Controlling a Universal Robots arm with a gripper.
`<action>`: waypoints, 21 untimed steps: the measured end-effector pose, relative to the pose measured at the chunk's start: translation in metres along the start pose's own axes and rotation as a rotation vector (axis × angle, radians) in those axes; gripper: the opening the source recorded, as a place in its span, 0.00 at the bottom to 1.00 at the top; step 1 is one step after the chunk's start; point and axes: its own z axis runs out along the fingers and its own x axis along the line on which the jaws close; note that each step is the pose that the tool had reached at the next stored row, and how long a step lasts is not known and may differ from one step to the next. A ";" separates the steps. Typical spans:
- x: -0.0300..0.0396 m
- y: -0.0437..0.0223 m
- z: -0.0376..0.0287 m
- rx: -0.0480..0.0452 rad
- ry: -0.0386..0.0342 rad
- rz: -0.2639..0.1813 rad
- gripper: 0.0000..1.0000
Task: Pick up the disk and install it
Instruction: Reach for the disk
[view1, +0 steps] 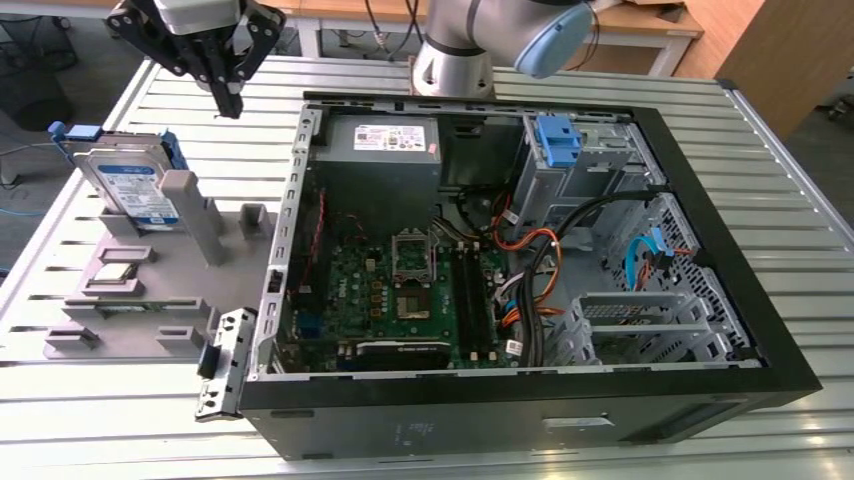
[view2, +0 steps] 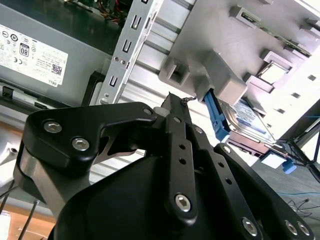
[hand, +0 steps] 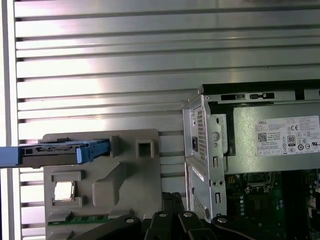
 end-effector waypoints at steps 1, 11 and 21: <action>0.0011 -0.0001 0.0001 0.0000 0.0000 0.000 0.10; 0.0181 -0.0014 0.0014 0.0000 0.0000 0.000 0.10; 0.0423 -0.0034 0.0030 -0.0001 -0.0001 0.000 0.10</action>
